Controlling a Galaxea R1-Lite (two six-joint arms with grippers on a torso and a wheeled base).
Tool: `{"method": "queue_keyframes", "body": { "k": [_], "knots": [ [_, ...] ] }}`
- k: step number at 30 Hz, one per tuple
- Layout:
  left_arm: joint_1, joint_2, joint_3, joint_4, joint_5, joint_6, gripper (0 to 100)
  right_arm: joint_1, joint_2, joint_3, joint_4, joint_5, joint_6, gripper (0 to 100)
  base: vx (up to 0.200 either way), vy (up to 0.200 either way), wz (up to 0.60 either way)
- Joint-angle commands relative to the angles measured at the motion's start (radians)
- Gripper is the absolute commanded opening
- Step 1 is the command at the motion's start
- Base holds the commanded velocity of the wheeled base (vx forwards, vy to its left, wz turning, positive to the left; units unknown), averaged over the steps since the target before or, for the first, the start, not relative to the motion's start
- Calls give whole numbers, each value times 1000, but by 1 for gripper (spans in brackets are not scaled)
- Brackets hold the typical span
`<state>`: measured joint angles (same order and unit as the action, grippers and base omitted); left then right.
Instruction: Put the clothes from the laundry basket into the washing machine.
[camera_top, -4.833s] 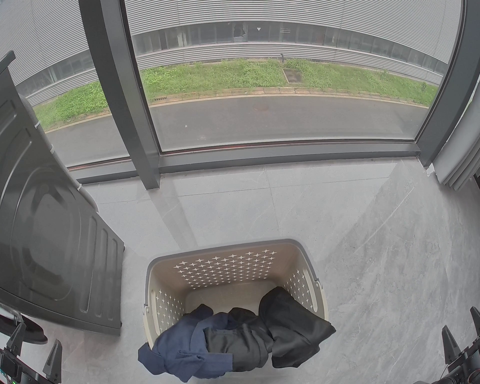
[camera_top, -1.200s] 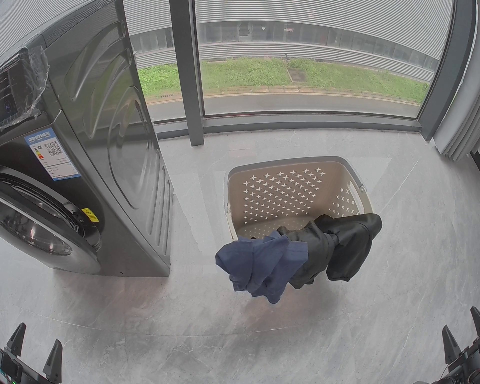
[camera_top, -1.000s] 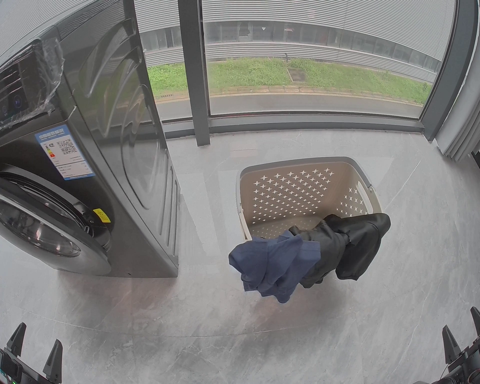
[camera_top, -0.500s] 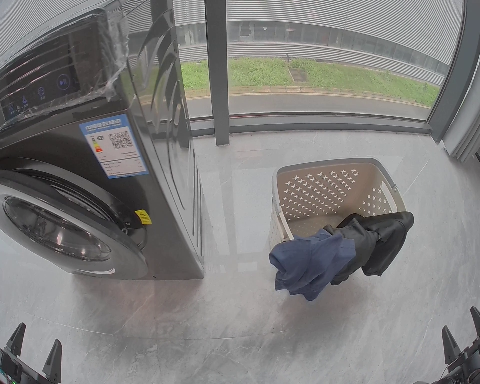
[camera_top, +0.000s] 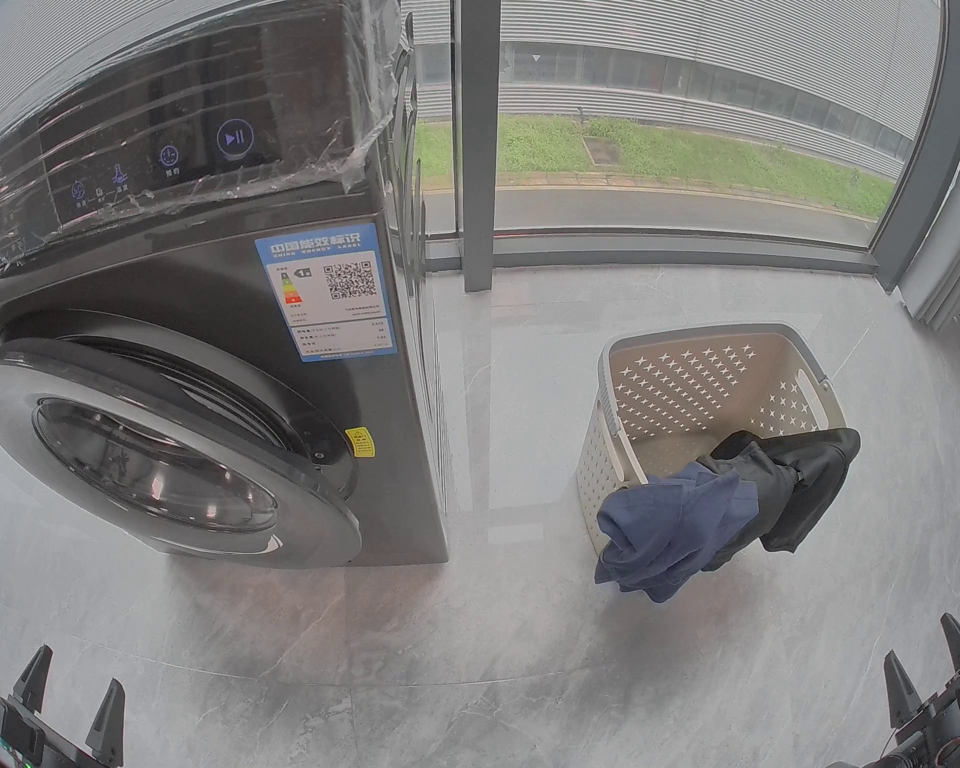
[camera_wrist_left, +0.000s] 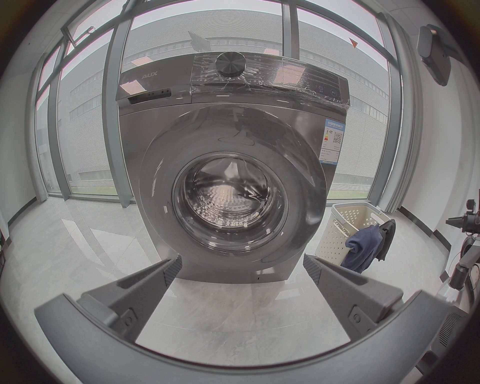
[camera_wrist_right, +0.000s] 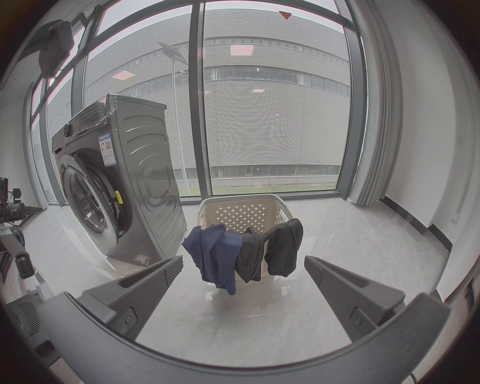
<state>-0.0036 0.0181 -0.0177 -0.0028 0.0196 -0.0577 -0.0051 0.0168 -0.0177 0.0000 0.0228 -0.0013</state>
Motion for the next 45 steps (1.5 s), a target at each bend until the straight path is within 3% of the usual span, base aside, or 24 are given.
{"method": "queue_keyframes", "body": {
  "k": [1, 13, 22, 31, 45],
  "knots": [
    [1, -10, 16, 0, 0, -1, 100, 1, -17, 18, 0, 0, 0, 100, -200, 0, 0],
    [1, -10, 16, 0, 0, -1, 100, 2, -17, 18, 0, 0, 0, 100, -50, 0, 0],
    [1, -10, 16, 0, 0, -1, 100, 1, -17, 18, 0, 0, 0, 100, 0, 200, 0],
    [1, -10, 16, 0, 0, -1, 100, 1, -17, 18, -2, 0, 0, 100, 0, 0, 200],
    [1, -10, 16, 0, 0, -1, 100, 1, -17, 18, 0, 0, 0, 100, 0, 200, 0]
  ]
}}
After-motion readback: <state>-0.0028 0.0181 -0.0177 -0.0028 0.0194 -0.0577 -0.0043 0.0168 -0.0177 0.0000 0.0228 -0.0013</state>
